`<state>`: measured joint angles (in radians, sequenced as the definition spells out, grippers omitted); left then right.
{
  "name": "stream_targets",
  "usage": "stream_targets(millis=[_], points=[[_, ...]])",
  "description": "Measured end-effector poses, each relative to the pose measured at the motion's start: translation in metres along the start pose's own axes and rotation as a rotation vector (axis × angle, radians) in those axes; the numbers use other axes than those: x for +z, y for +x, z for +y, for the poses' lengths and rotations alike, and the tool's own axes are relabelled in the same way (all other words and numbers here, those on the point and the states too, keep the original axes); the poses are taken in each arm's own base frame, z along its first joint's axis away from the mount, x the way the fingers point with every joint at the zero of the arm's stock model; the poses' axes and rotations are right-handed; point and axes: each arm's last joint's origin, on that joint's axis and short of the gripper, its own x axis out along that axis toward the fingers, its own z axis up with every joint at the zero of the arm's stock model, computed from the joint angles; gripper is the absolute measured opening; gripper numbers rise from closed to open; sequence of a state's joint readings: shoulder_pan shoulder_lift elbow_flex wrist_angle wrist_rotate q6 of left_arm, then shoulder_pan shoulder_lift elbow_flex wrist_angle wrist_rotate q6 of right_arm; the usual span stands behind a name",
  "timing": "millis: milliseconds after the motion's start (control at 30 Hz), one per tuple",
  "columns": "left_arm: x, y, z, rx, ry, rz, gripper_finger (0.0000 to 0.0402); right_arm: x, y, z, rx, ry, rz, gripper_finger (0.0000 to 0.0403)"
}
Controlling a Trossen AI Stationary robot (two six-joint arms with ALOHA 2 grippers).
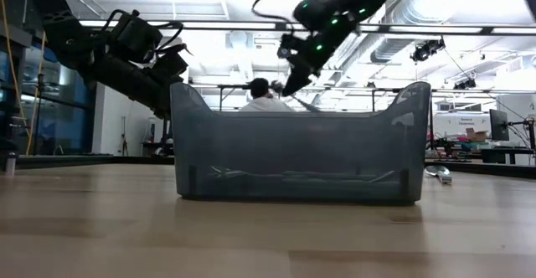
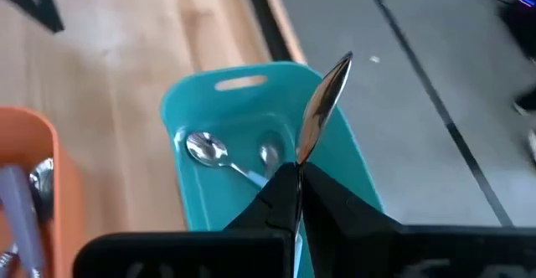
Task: Sort silverware by color (type)
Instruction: Put the top blue spoon into the blue bin
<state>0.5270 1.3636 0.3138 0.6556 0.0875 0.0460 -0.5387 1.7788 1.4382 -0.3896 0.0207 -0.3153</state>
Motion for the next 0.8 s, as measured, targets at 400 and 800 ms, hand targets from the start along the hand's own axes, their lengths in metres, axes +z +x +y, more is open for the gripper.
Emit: stream_targets(millis=[400,800], points=[[0.000,0.000,0.000,0.001,0.000,0.000,0.0000,-0.002,0.103,-0.012,0.197,-0.150,0.194,0.0000],[0.000,0.000,0.000,0.001,0.003,0.003,0.0000,-0.021,0.139,-0.021,0.231,-0.117,0.276,0.0001]])
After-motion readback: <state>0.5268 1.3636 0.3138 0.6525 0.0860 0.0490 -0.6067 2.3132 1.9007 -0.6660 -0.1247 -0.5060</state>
